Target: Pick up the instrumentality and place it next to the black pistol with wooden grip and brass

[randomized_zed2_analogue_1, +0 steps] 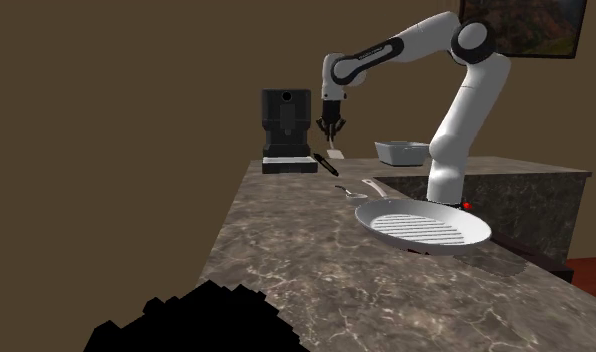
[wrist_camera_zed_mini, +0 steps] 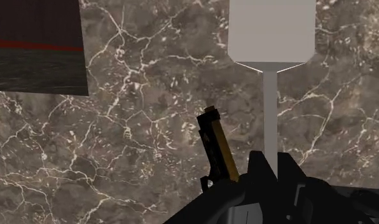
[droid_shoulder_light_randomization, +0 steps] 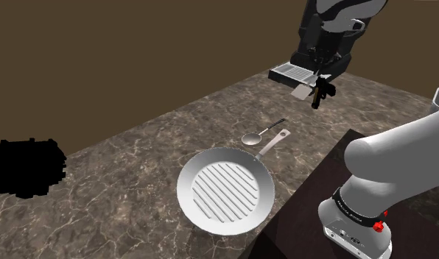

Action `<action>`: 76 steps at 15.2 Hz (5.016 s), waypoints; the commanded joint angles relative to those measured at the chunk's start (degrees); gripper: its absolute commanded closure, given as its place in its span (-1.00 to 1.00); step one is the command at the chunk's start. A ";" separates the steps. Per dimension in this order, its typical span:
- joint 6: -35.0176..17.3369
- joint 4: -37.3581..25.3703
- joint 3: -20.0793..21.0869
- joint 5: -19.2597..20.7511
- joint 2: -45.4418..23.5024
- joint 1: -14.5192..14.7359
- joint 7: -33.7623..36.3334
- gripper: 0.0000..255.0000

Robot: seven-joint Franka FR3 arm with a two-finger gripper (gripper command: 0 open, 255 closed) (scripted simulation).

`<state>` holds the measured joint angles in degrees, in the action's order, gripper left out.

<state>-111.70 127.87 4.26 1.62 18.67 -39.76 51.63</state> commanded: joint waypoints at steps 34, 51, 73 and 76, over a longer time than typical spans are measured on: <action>-4.81 -25.17 -17.16 -2.81 -29.17 -13.73 -31.58 1.00; -16.64 -17.93 -16.81 -4.15 -33.88 -14.03 -32.28 1.00; -12.21 -19.63 -16.99 -3.35 -31.08 -13.72 -31.72 -1.00; -12.21 -19.64 -16.99 -3.35 -31.08 -13.72 -31.72 -1.00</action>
<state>-123.96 108.21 -12.73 -1.74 -12.47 -53.48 19.91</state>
